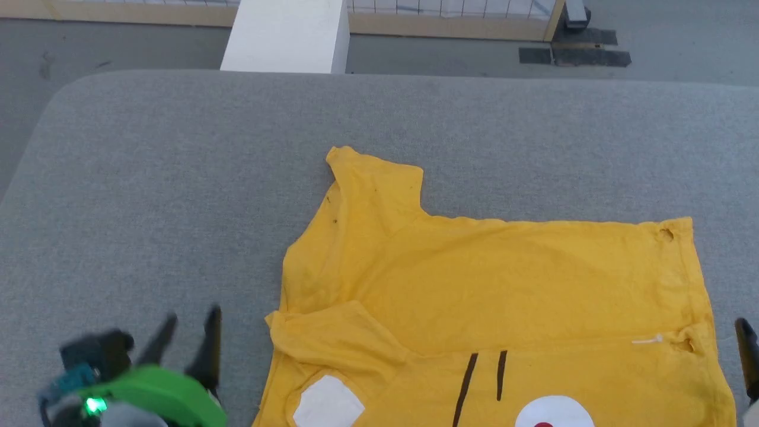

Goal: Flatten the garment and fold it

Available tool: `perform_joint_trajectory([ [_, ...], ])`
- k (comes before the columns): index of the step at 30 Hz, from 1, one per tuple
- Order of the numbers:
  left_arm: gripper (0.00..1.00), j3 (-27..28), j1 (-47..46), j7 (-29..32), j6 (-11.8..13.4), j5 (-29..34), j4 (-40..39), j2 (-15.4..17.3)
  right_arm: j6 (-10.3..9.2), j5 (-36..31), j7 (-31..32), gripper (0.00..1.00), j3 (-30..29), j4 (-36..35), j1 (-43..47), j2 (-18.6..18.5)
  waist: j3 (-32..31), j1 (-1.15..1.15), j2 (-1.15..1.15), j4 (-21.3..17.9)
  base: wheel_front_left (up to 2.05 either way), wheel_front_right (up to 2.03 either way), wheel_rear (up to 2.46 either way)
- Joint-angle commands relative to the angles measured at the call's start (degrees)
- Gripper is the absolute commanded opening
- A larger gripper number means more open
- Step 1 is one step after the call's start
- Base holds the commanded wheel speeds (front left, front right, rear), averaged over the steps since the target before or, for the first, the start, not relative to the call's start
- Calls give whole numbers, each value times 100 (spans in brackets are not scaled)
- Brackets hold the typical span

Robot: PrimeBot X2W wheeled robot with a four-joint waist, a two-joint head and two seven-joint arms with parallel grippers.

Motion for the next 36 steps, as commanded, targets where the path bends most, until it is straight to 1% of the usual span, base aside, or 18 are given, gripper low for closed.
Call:
perform_joint_trajectory([
  [1,100,72,-394,-43,100,229,-209,114,-9,-72,-73,100,101,-108,-132,-1,244,0,0,-78,0,0,0],
  [4,100,84,-1239,75,132,612,-426,316,-9,-112,-133,100,302,-291,-308,38,591,0,0,-149,0,0,0],
  [7,100,-84,-2458,335,34,1055,-364,460,-9,-82,-180,100,495,-435,-530,23,1012,0,0,-226,0,0,0],
  [8,100,-188,-2836,477,-52,1169,-295,504,-9,-71,-191,100,547,-464,-595,6,1141,0,0,-251,0,0,0],
  [10,100,-393,-3704,799,-307,1282,-12,512,-9,-45,-234,100,629,-507,-750,-25,1406,0,0,-301,0,0,0],
  [11,100,-570,-4151,1047,-493,1356,159,532,-9,-32,-245,100,685,-517,-828,-58,1540,0,0,-337,0,0,0],
  [15,100,-958,-5563,1791,-1023,1383,905,390,-9,12,-334,100,779,-534,-1083,-159,1979,0,0,-453,0,0,0],
  [17,100,-1139,-6034,2145,-1257,1324,1278,290,-9,34,-372,100,820,-521,-1187,-192,2154,0,0,-511,0,0,0],
  [18,100,-1210,-6187,2296,-1351,1274,1437,240,-9,38,-384,100,840,-506,-1228,-207,2209,0,0,-533,0,0,0],
  [21,100,-1370,-6506,2809,-1531,1076,1911,112,-9,69,-425,100,914,-455,-1359,-237,2388,0,0,-624,0,0,0],
  [23,100,-1435,-6585,3105,-1574,948,2142,62,-9,83,-443,100,954,-417,-1427,-255,2477,0,0,-674,0,0,0],
  [27,100,-1543,-6615,3621,-1568,805,2414,74,-9,106,-460,100,991,-345,-1518,-279,2605,0,0,-738,0,0,0],
  [32,100,-1642,-6438,4249,-1482,580,2552,136,-9,119,-494,100,990,-273,-1572,-293,2673,0,0,-768,0,0,0],
  [33,42,-1663,-6415,4318,-1450,604,2544,185,-9,117,-494,100,989,-262,-1587,-294,2685,0,0,-769,0,0,0],
  [34,0,-1680,-6395,4348,-1444,624,2534,226,-9,114,-489,100,992,-257,-1603,-295,2692,0,0,-769,0,0,0],
  [36,0,-1676,-6334,4340,-1437,628,2505,292,-9,106,-483,100,1008,-264,-1651,-305,2688,0,0,-763,0,0,0],
])
